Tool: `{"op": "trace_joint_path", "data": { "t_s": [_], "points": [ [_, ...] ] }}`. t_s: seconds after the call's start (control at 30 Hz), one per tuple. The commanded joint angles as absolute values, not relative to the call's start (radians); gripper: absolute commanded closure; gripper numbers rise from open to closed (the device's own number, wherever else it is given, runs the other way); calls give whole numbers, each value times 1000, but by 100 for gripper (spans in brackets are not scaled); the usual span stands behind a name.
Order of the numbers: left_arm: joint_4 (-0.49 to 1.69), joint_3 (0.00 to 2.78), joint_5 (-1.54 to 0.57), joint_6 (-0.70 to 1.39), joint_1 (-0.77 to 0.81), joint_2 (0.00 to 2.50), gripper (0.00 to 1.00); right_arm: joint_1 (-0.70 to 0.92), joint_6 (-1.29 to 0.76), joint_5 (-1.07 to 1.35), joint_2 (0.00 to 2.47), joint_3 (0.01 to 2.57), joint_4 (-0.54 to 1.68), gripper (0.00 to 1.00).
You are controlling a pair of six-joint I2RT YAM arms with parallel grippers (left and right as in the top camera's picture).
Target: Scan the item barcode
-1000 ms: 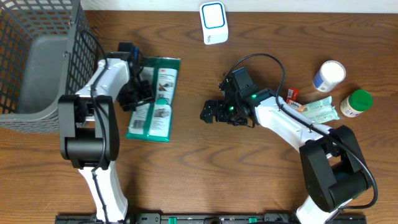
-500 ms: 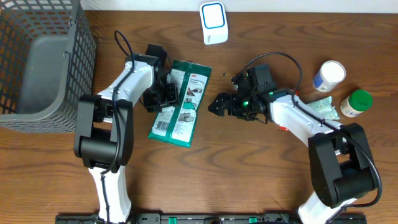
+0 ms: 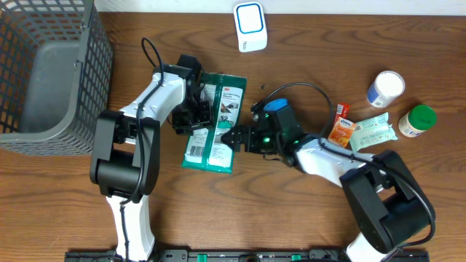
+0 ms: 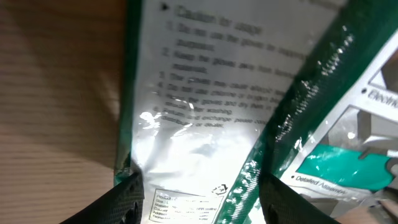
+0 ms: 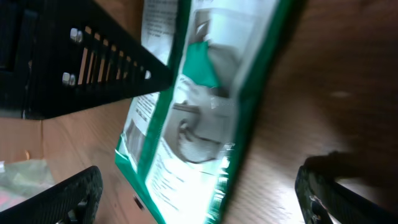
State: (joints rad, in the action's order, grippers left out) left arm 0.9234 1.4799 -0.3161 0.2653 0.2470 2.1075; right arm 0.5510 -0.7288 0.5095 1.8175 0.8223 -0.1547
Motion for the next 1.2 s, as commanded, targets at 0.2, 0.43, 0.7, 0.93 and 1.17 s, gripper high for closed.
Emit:
{"op": "trace_joint_path", "data": {
  "t_s": [0.2,0.43,0.7,0.93,1.17],
  "points": [
    [921,1459,-328,274,355,2127,39,579,-815,415,1831,791,-187,11],
    [907,1459,-328,265,360,2127,39,556,-803,338,1831,791,-225,99],
    [874,1461,-329,268,350,2061,43,506,-752,533,1823,791,-253,99],
    [758,1468,-327,347,269,1728,42,385,-609,757,1668,791,-175,99],
    [715,1468,-210,369,160,1475,37,306,-481,904,1445,791,-14,99]
  ]
}}
